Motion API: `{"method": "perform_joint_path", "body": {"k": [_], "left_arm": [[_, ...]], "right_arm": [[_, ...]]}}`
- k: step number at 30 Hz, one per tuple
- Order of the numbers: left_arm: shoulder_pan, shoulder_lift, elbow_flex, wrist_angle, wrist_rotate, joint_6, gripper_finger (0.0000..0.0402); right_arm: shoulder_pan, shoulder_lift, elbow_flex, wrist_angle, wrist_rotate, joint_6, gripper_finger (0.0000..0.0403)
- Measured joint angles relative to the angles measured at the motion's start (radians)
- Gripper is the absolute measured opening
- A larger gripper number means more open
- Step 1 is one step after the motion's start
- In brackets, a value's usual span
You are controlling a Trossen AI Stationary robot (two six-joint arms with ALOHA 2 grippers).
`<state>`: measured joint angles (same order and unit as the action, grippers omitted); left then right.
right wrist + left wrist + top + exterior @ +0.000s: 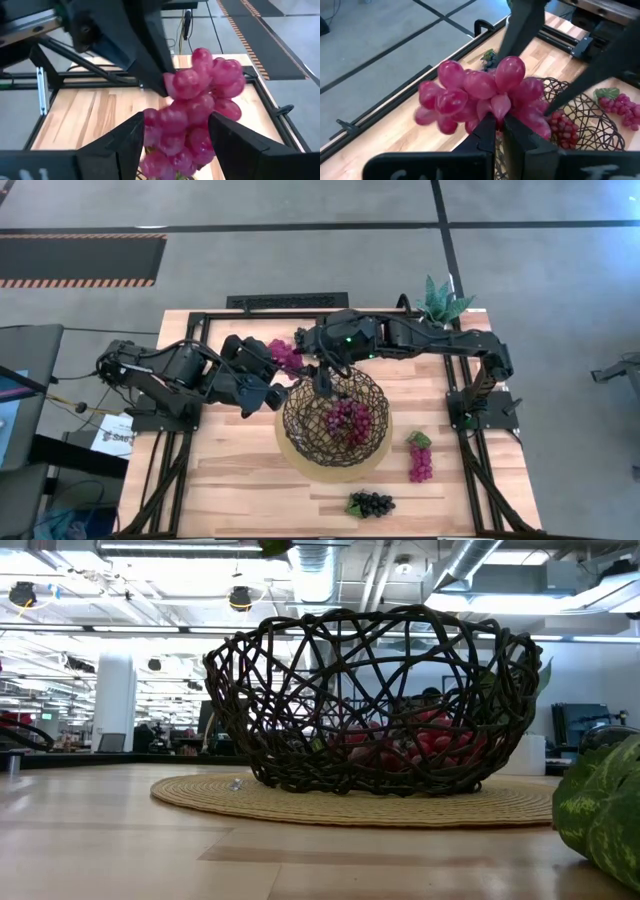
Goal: Build produce basket
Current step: Put the left pink grapes into the black wire basket
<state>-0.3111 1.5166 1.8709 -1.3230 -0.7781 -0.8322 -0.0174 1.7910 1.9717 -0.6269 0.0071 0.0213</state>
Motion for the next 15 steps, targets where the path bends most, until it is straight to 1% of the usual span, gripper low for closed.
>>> {"method": "perform_joint_path", "body": {"k": [3,6,9,12,13,14,15], "left_arm": [[0.0,0.001,0.0,-0.002,0.016,0.0,0.0],[-0.003,0.001,0.0,-0.001,0.018,0.0,0.0],[-0.003,0.001,0.0,-0.001,0.024,0.0,0.0],[-0.003,0.001,0.0,-0.002,0.024,0.0,0.0],[-0.003,0.001,0.0,-0.002,0.024,0.0,0.0],[-0.003,0.001,0.0,-0.002,0.024,0.003,0.0],[-0.003,0.001,0.0,-0.001,0.022,0.009,0.0]], "right_arm": [[-0.006,0.015,-0.001,-0.005,0.0,0.004,0.022],[-0.006,0.012,-0.002,-0.006,0.0,-0.001,0.0186],[-0.006,0.011,-0.001,-0.007,0.0,-0.02,0.0128],[-0.006,0.012,-0.001,-0.014,0.002,-0.039,0.0049],[-0.006,0.011,-0.001,-0.022,0.002,-0.053,0.0028],[-0.006,0.011,-0.001,-0.029,0.002,-0.06,0.0018],[-0.006,0.011,-0.001,-0.034,0.002,-0.059,0.0017]]}}
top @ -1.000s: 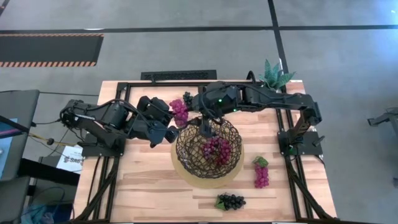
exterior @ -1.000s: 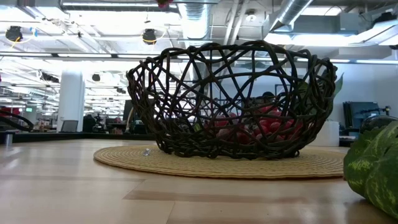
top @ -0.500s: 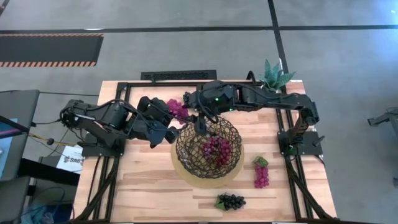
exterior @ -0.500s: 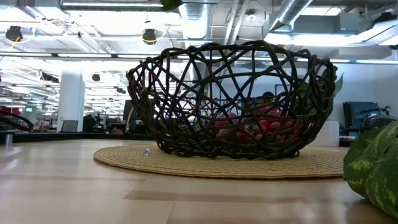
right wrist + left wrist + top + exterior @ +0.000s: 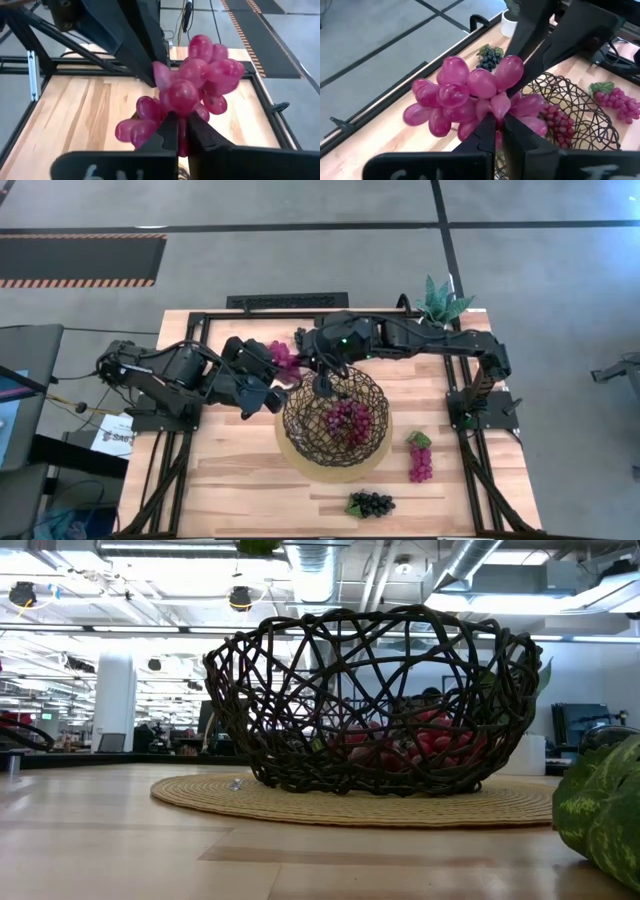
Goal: Build produce basket
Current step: Put the left pink grapes into the black wire basket
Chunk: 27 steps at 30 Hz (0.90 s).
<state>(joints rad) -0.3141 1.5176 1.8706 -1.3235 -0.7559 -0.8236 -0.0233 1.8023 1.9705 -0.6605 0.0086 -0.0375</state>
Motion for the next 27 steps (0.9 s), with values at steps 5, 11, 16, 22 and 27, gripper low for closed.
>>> {"method": "perform_joint_path", "body": {"k": [5,11,16,22,27], "left_arm": [[0.0,0.0,0.0,0.084,0.001,0.112,0.0013],[0.0,0.0,0.0,0.247,0.036,0.316,0.0058],[0.0,-0.002,0.073,0.234,0.012,0.419,0.0096],[0.0,-0.019,0.187,0.009,-0.174,0.391,0.0109],[0.005,-0.051,0.194,-0.212,-0.225,0.191,0.011]], "right_arm": [[0.0,-0.002,0.002,-0.048,0.0,0.011,0.0008],[-0.014,-0.021,-0.001,-0.162,0.065,0.006,0.0005],[-0.034,-0.099,-0.001,-0.307,0.152,0.013,0.0003],[-0.014,-0.211,0.0,-0.505,0.219,0.112,0.0002],[0.06,-0.266,-0.018,-0.584,0.326,0.235,0.0001]]}}
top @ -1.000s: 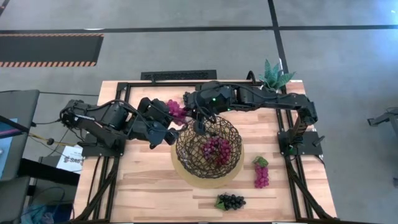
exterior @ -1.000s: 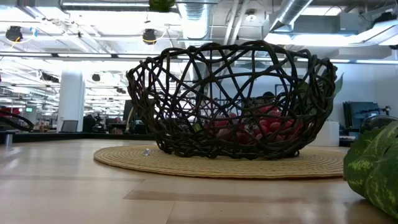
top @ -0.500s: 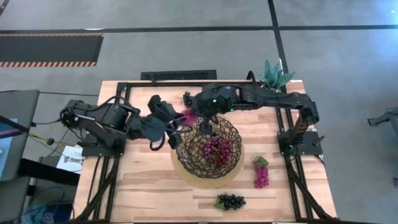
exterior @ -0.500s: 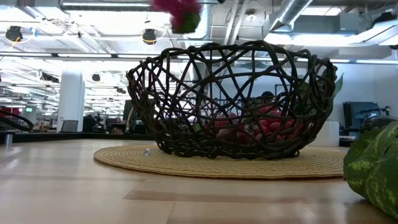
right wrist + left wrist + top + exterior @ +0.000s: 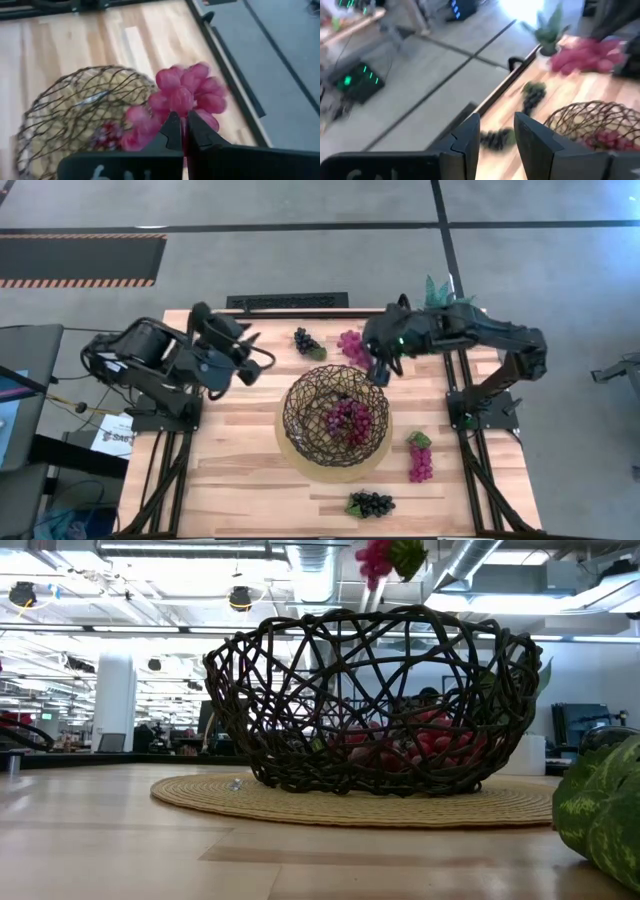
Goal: Build produce basket
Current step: Put the left pink grapes into the black wire basket
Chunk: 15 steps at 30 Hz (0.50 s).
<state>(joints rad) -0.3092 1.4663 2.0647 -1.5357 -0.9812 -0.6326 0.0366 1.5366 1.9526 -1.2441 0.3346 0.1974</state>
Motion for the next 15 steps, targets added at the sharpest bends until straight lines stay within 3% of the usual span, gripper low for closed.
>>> {"method": "perform_joint_path", "body": {"k": [2,9,15], "left_arm": [[0.0,-0.012,-0.011,-0.039,0.002,-0.091,0.011],[-0.016,-0.028,-0.082,-0.034,0.042,-0.095,0.011],[-0.016,-0.027,-0.147,-0.034,0.074,-0.123,0.011]], "right_arm": [[0.035,-0.007,-0.018,0.002,0.006,0.04,0.0001],[0.122,0.004,-0.192,0.032,0.01,0.244,0.0001],[0.162,0.003,-0.439,0.229,-0.029,0.429,0.0001]]}}
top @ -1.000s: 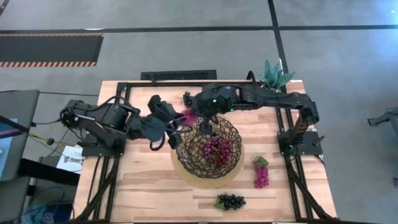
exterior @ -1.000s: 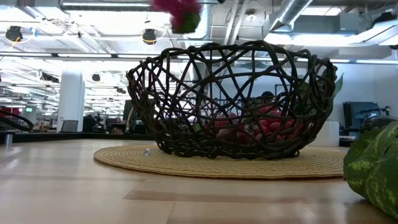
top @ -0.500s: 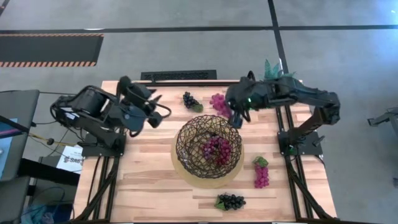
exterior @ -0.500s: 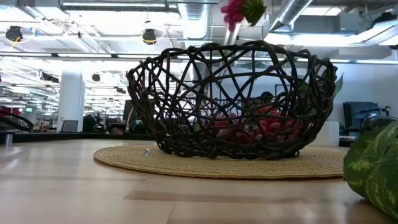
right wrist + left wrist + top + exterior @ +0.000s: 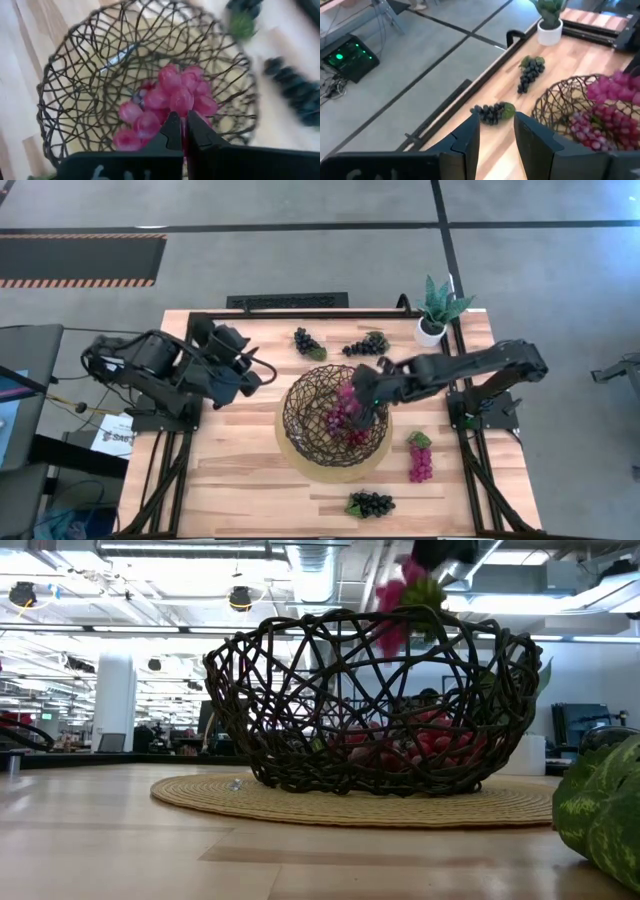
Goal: Build produce basket
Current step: Put the left pink grapes into the black wire basket
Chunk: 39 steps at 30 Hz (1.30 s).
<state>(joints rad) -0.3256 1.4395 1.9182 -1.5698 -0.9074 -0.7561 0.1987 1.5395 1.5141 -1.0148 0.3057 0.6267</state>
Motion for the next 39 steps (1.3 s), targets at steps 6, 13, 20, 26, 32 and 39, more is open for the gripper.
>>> {"method": "perform_joint_path", "body": {"k": [6,13,20,26,32,39], "left_arm": [[0.001,0.0,-0.074,0.0,0.019,-0.044,0.011],[-0.002,0.001,-0.124,0.02,0.039,-0.073,0.011],[-0.003,0.001,-0.124,0.049,0.039,-0.092,0.011],[-0.003,0.001,-0.124,0.076,0.038,-0.093,0.011],[-0.003,0.001,-0.125,0.117,0.038,-0.094,0.011],[-0.003,0.001,-0.125,0.133,0.038,-0.094,0.011]], "right_arm": [[-0.04,-0.002,-0.142,0.267,-0.078,0.036,0.0001],[-0.114,0.005,-0.253,0.368,-0.167,0.031,0.0001],[-0.167,0.004,-0.352,0.371,-0.235,0.028,0.0001],[-0.181,0.004,-0.393,0.36,-0.264,0.006,0.0002],[-0.18,0.004,-0.393,0.354,-0.272,-0.067,0.0052],[-0.197,0.004,-0.393,0.304,-0.285,-0.039,0.0099]]}}
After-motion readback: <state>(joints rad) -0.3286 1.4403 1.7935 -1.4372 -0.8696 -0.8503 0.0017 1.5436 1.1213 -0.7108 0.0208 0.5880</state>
